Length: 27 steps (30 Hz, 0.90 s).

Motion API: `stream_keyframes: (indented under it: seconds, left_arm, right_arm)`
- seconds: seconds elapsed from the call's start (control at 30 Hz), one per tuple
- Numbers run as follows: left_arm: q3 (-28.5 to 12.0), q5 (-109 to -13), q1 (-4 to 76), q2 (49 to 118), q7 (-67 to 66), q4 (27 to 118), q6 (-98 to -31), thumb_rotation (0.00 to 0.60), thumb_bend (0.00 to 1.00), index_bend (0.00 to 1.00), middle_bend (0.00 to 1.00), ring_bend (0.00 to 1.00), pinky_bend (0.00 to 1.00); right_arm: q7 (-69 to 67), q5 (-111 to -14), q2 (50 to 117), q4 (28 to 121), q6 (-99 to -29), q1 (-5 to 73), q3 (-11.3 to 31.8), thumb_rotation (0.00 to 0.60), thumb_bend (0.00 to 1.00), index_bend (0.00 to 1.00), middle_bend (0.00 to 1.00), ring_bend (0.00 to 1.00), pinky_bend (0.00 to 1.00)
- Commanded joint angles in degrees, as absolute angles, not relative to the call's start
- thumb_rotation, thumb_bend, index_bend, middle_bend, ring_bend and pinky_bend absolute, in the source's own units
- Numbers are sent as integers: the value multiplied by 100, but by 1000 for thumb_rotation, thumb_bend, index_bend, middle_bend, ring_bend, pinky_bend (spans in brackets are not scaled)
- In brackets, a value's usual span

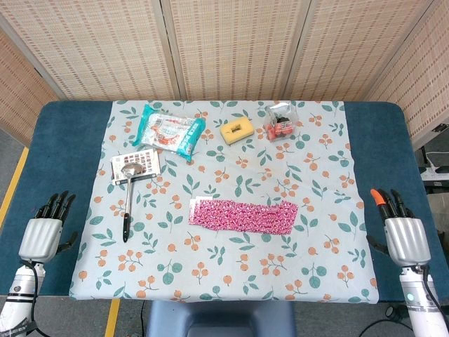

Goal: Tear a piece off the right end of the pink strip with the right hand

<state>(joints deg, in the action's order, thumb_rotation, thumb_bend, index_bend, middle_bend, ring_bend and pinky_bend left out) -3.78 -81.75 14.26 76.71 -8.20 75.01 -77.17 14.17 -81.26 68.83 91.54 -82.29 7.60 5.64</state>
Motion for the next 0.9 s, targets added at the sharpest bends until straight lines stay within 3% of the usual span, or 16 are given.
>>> stream_keyframes:
  seconds: [0.03, 0.23, 0.3, 0.4, 0.47, 0.57, 0.67, 0.9]
  left_arm:
    - [-381, -8173, 1423, 7664, -821, 7517, -7720, 600, 310, 0, 0, 14, 245]
    - [-380, -8173, 1424, 7657, -815, 7526, -7710, 600, 309, 0, 0, 14, 245]
    - [-378, -8174, 1425, 7661, -825, 7511, -7706, 600, 309, 0, 0, 19, 245]
    - [-377, -8151, 1429, 7659, -811, 7502, -7670, 600, 310, 0, 0, 29, 245]
    - [-385, -8127, 1430, 7655, -809, 7507, -7652, 600, 310, 0, 0, 30, 246]
    - [-396, -8112, 1424, 7645, -813, 7537, -7660, 600, 309, 0, 0, 30, 247]
    - [-394, -8157, 1419, 7647, -828, 7553, -7716, 600, 310, 0, 0, 30, 247]
    - [-390, -8133, 1421, 7631, -795, 7559, -7669, 600, 312, 0, 0, 30, 247]
  right_arm:
    - [1436, -8102, 6875, 9172, -8203, 764, 561, 600, 83, 0, 83, 0, 338]
    - [1453, -8003, 6833, 9255, -8109, 775, 560, 600, 83, 0, 87, 1, 338]
    - [1465, -8024, 6849, 9245, -8122, 791, 571, 600, 83, 0, 155, 66, 338]
    - [1426, -8101, 6825, 9226, -7975, 852, 501, 600, 84, 0, 386, 344, 346]
    - [1297, -8256, 6740, 9220, -7745, 955, 397, 600, 154, 0, 570, 530, 413]
    - [843, -8466, 6624, 9171, -7269, 1161, 231, 600, 498, 24, 790, 747, 603]
    - [736, -8485, 6585, 9097, -6806, 1349, 113, 600, 663, 38, 831, 796, 659]
    - [1106, -7958, 6719, 9237, -6073, 1662, 136, 600, 683, 0, 834, 797, 662]
